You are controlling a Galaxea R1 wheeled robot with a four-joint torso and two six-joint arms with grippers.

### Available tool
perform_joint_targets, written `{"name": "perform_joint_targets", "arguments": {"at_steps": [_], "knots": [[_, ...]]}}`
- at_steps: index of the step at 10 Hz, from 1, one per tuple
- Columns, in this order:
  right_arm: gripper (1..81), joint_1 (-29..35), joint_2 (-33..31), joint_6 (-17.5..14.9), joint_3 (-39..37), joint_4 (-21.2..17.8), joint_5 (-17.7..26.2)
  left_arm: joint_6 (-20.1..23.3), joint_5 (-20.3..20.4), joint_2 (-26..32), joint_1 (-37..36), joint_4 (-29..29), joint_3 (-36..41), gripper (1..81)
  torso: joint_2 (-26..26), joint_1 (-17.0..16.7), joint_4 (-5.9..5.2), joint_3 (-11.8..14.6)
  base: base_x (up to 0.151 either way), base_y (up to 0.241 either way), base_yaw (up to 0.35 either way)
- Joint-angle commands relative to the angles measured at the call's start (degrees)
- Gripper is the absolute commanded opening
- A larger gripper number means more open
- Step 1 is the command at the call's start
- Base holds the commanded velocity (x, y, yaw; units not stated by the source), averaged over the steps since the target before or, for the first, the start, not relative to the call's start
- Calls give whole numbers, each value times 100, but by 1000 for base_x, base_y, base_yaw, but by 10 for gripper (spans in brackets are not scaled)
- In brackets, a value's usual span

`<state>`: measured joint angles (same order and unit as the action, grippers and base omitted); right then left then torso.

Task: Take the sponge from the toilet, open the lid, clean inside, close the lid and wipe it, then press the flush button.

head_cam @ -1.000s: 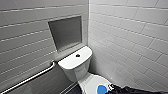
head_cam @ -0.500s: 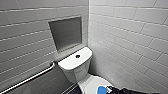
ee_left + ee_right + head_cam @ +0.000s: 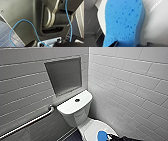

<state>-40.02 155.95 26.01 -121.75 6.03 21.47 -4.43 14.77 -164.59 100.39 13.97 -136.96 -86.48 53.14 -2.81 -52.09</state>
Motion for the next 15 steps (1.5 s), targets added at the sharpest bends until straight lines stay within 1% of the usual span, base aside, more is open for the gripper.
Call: {"name": "perform_joint_targets", "arguments": {"at_steps": [1,2,4,7,8,9,10,12,13,14,15], "knots": [[811,552,-9,-9,73,-137,71,12,-396,48,170,53,55,811,0,0,0,0,0,0,0],[811,447,-18,-9,100,-155,-266,12,-405,48,170,44,55,811,-2,2,0,-24,0,0,0],[811,166,-36,0,310,-155,-1317,12,-414,48,170,36,29,811,-4,2,0,-13,0,0,0],[811,-160,43,9,337,-146,-2170,3,-449,31,170,36,29,811,-4,2,0,-13,0,0,0],[811,-266,61,9,302,-155,-2516,-6,-458,31,179,27,29,811,-4,2,0,-13,0,0,0],[811,-327,87,9,267,-155,-2708,-6,-466,39,179,-8,29,811,-4,2,0,-13,0,0,0],[811,-371,123,9,214,-146,-2744,-6,-467,48,179,-26,29,811,-6,2,0,-13,0,0,0],[811,-468,149,18,83,-146,-2963,-6,-484,31,188,-44,29,811,-6,2,0,-13,0,0,0],[10,-477,149,17,64,-138,-2982,-6,-484,22,188,-44,29,811,-6,2,0,-13,0,0,0],[10,-450,115,26,82,-163,-2991,3,-484,22,188,-35,29,811,-6,2,0,-13,0,0,0],[10,-433,-17,131,264,-146,-2999,3,-484,13,187,-18,29,811,-6,2,0,-13,0,0,0]]}}
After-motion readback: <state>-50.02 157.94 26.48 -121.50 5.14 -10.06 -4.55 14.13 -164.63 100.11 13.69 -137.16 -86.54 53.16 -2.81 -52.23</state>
